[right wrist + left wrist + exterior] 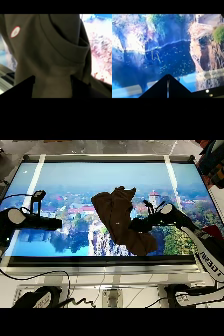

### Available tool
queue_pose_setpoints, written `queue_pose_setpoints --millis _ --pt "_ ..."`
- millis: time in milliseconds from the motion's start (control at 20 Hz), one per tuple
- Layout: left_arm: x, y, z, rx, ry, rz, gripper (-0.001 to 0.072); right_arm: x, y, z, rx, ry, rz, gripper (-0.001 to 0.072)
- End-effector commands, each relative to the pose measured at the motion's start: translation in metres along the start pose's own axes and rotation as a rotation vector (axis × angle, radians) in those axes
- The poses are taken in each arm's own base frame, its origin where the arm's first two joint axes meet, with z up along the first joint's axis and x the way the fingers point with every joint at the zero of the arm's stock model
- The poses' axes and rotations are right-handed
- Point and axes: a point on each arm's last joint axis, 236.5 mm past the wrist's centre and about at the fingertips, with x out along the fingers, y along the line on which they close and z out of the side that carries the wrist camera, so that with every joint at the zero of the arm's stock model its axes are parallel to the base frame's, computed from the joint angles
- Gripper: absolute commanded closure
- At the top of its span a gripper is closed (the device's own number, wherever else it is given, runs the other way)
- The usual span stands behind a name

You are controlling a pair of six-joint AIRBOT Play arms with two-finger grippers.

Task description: Fold the clothes and pants, and hang the long-sleeved shirts on hangers.

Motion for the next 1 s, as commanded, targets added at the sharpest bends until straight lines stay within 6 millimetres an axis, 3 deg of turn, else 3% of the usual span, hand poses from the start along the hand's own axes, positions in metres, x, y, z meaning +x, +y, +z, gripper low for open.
queue_pose_setpoints --millis 0,400,500,700,750,800,850,950 --pt "0.000 0.000 0.000 -0.003 -0.001 -0.002 0.0692 0.004 -0.017 -0.002 -0.011 0.020 -0.063 0.0259" --pt "0.000 0.000 0.000 -0.003 -0.001 -0.002 0.0692 0.002 -0.028 -0.004 -0.017 0.033 -0.103 0.0281" --pt "0.000 0.000 0.000 -0.003 -0.001 -0.003 0.0692 0.004 -0.021 -0.005 -0.014 0.032 -0.085 0.0403" --pt "0.000 0.001 0.006 -0.004 -0.024 0.003 0.0692 0.021 0.004 -0.009 -0.062 0.031 -0.064 0.0404" --pt "0.000 0.001 0.006 -0.004 -0.026 0.004 0.0692 0.027 0.012 -0.011 -0.086 0.029 -0.066 0.0455" --pt "0.000 0.001 0.006 -0.003 -0.026 0.004 0.0692 0.032 0.019 -0.011 -0.109 0.022 -0.067 0.0650" --pt "0.000 0.001 0.006 -0.003 -0.026 0.004 0.0692 0.036 0.027 -0.012 -0.130 0.020 -0.063 0.0697" --pt "0.000 0.001 0.007 -0.004 -0.028 0.004 0.0692 0.032 0.043 -0.008 -0.172 0.015 -0.050 0.0697"
